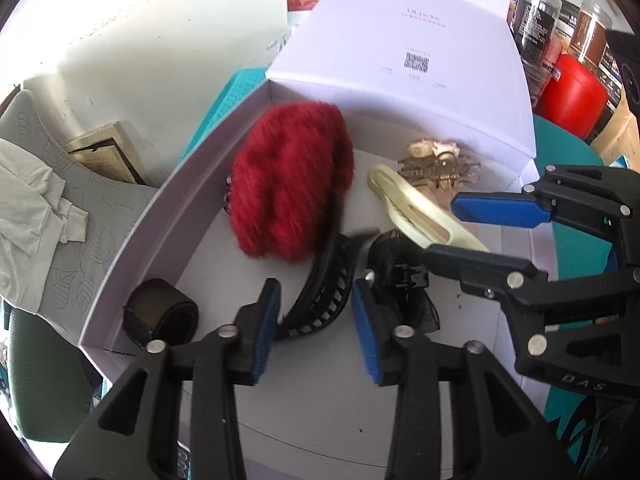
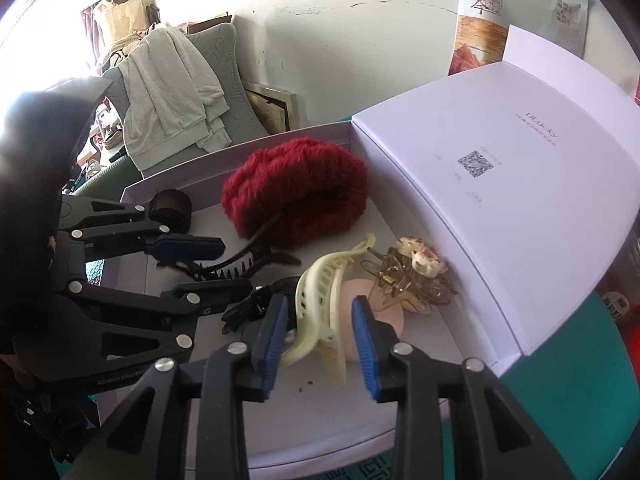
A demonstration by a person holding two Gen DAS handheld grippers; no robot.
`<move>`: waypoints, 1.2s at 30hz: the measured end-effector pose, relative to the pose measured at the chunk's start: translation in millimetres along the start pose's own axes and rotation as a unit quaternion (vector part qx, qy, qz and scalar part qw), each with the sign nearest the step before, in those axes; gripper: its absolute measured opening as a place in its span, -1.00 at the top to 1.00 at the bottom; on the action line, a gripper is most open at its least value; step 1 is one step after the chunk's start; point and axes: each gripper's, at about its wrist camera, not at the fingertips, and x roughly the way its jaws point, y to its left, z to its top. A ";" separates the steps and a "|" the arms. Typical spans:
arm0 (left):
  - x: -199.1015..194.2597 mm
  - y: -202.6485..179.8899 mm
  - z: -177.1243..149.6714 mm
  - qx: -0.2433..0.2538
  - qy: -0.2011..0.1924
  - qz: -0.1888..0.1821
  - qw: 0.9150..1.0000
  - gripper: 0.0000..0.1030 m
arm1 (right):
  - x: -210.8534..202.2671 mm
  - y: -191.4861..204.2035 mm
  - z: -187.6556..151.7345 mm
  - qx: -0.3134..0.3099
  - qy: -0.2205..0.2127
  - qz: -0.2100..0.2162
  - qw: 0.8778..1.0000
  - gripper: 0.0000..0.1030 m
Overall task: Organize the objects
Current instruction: 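Open the left gripper on the black claw clip while the right gripper releases the cream clip, then withdraw both grippers up and out of the box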
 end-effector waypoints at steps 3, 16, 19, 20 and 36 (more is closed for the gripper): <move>-4.9 -8.2 8.4 -0.007 -0.007 0.000 1.000 0.16 | -6.3 0.1 0.4 0.000 -0.004 -0.001 1.000 0.28; -59.0 -11.8 14.6 -0.010 -0.039 0.019 0.999 0.01 | -49.2 5.3 0.4 -0.007 -0.032 -0.019 0.999 0.26; -75.7 -15.9 10.9 -0.015 -0.050 0.024 0.998 -0.05 | -61.0 7.0 -0.3 -0.010 -0.040 -0.023 0.999 0.26; -80.8 -16.5 10.0 -0.017 -0.053 0.024 0.998 -0.05 | -66.2 8.3 -1.0 -0.011 -0.043 -0.024 0.999 0.26; -166.2 -30.6 -10.3 -0.032 -0.110 0.053 0.992 -0.27 | -145.5 31.7 -10.6 -0.026 -0.103 -0.044 0.993 0.15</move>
